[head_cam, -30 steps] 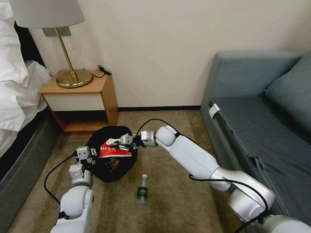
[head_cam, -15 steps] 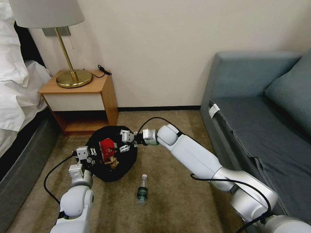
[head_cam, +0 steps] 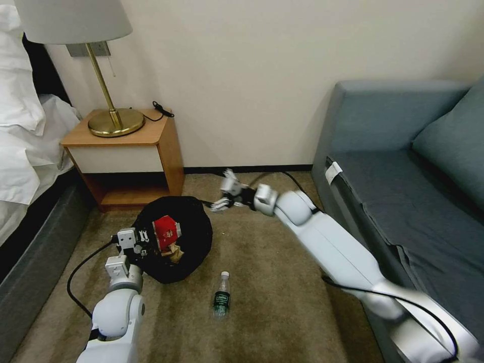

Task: Pick up the trash bin, then pick up the garbage on the floor and place it into the trash bin.

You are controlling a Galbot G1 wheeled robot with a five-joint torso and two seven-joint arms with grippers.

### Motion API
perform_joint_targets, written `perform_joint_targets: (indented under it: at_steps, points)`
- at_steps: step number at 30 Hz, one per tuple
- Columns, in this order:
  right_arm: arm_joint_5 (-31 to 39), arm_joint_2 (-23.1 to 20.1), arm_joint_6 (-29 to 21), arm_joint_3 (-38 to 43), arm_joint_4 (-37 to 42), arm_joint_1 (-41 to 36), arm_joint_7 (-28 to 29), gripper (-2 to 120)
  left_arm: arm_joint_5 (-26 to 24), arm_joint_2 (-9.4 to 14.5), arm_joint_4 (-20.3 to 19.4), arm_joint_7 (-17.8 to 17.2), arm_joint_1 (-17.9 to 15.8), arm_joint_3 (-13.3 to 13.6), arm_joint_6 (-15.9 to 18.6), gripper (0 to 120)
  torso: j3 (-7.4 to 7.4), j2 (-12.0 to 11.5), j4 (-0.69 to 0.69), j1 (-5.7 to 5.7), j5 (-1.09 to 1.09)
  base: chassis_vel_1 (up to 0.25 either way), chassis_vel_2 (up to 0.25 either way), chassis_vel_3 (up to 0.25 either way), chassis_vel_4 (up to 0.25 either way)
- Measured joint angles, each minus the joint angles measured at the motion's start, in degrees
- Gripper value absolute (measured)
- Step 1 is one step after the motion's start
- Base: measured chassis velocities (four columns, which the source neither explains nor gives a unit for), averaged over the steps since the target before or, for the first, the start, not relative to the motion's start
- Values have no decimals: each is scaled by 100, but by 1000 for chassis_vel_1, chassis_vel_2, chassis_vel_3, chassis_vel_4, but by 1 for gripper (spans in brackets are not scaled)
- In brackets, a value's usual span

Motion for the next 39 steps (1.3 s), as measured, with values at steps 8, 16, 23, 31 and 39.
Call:
perform_joint_targets:
  at_steps: [8, 16, 23, 31, 39]
  points:
    - [399, -272, -883, -91, 112, -769, 1325, 100, -7, 9, 15, 1, -12, 38, -5, 6, 0, 0, -1, 0, -1, 0, 0, 0, 0]
    - [1271, 150, -1805, -797, 281, -1081, 2929, 100, 1, -2, 10, 4, 52, 34, -29, 6, 0, 0, 3, 0, -3, 0, 0, 0, 0]
    - [1511, 364, -2275, -1032, 343, -1353, 3663, 100, 15, -17, -51, 4, 120, 24, -52, 6, 0, 0, 2, 0, -3, 0, 0, 0, 0]
    - [1683, 291, -2756, -1113, 626, -1696, 4089, 100, 40, -32, -116, 4, 203, 27, -76, 6, 0, 0, 1, 0, -3, 0, 0, 0, 0]
    - [2048, 253, -3122, -1237, 1008, -1885, 4738, 100, 78, -43, -150, 4, 264, 32, -96, 6, 0, 0, 1, 0, -3, 0, 0, 0, 0]
